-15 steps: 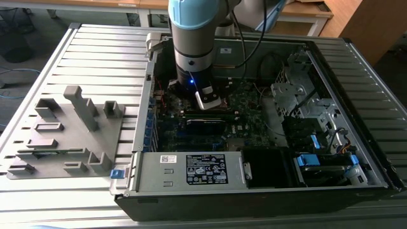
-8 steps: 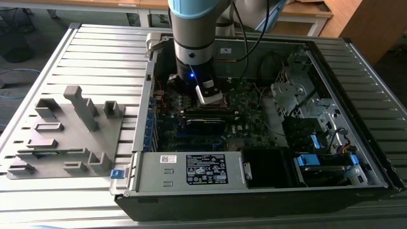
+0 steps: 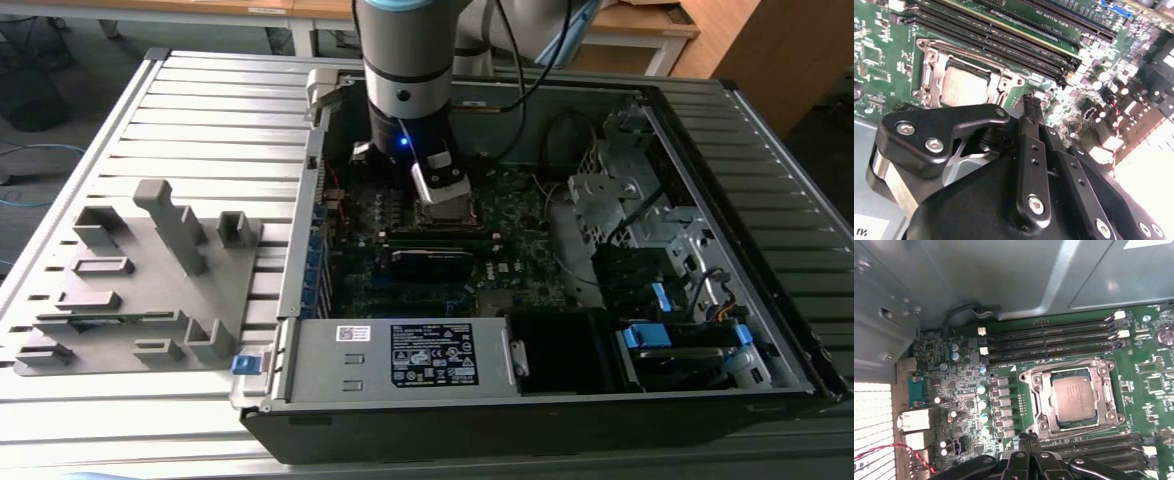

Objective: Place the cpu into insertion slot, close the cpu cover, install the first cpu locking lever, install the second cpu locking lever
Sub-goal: 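Install the second cpu locking lever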

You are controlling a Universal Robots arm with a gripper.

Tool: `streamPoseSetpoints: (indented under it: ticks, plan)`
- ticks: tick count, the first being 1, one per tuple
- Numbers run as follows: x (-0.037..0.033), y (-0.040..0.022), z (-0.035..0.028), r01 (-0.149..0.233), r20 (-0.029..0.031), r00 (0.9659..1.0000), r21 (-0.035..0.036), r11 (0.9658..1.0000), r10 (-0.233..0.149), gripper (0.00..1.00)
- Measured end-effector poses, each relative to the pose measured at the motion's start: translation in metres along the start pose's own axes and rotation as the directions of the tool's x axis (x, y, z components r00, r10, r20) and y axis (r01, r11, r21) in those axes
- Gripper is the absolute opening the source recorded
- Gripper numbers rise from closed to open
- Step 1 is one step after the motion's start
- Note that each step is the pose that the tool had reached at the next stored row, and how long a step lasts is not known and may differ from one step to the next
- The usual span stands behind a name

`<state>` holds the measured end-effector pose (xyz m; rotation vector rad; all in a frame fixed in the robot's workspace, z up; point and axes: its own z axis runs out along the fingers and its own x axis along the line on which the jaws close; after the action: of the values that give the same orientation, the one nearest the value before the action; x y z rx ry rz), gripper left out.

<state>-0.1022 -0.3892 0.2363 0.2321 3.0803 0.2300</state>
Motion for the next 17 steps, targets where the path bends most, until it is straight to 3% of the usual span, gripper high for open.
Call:
streamPoseSetpoints:
  ticks: [9, 17]
  plan:
    - [-0.0032, 0.0009, -0.001, -0.001, 0.0002, 1.0, 0.0001, 1.0, 0.001, 0.11]
    - [-0.0269, 0.0072, 0.0009, -0.003, 0.0006, 1.0, 0.0012, 1.0, 0.003, 0.11]
